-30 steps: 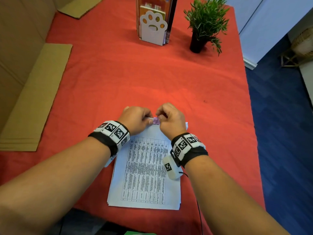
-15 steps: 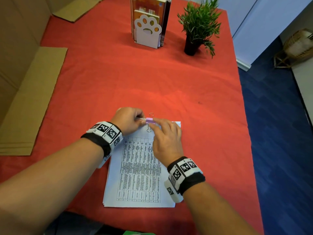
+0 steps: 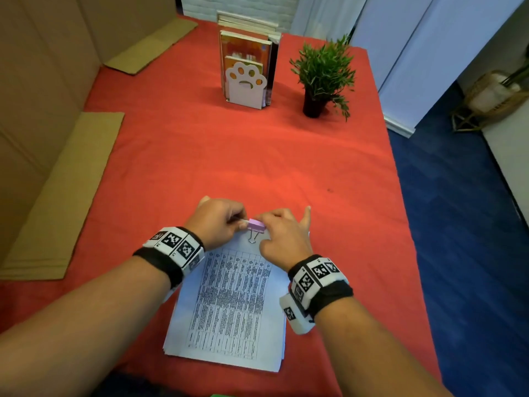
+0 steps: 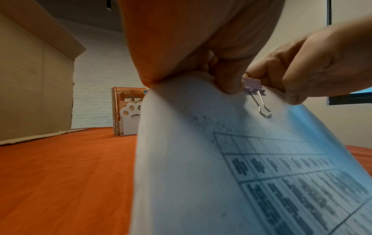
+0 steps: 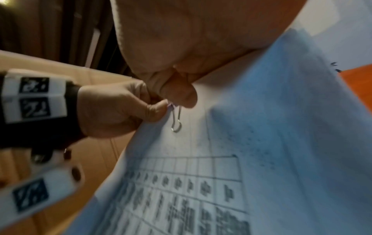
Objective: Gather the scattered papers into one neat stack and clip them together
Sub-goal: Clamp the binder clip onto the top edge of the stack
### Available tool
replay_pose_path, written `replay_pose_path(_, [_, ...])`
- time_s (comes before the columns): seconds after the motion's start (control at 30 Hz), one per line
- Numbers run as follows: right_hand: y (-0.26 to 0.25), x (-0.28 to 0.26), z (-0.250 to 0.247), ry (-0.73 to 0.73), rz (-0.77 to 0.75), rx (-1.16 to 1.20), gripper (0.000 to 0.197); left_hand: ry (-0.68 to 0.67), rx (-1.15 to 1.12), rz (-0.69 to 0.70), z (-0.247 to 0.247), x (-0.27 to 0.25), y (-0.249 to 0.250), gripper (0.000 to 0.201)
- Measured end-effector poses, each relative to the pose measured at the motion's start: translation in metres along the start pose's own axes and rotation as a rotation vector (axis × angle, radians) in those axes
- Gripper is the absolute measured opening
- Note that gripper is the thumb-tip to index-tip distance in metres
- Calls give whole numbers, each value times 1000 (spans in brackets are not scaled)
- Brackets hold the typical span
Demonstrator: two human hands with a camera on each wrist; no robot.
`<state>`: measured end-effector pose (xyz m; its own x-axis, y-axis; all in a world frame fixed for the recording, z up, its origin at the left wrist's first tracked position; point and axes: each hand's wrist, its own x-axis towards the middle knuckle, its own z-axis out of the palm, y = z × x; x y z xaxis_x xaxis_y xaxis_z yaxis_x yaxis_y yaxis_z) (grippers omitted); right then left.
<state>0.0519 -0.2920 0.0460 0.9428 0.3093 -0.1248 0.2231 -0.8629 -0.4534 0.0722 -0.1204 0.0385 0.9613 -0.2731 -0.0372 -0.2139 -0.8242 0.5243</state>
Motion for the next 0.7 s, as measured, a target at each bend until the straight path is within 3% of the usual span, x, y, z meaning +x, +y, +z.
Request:
replay_pose_path(0.07, [0,-2,0,32,11,20,50,0,-12,-8,-1,-1,2,7])
replay_pose_path(0.17, [2,-5,-3,158,-2,72,62,5,-47,-38,-5,-1,4,14])
replay_pose_path(0.3, [5,-12,-2,294,-68,53,53,0,-37,-54,-9,-1,6,6])
replay_pose_path(0.5, [1,-12,0,129,-57,-39,53,22,-19,6,-8,-5,13,7])
replay_pose_path(0.6, [8,-12,3,339,10,-85,59,47,-88,-33,-12,-3,9,17])
replay_pose_path(0.67, [17,-13,4,447,77,150,70,71,-230,-124,-20,0,1,24])
replay_pose_path(0.7, [21,-14,3,422,105,374,74,87,-319,-172,-24,2,-4,25])
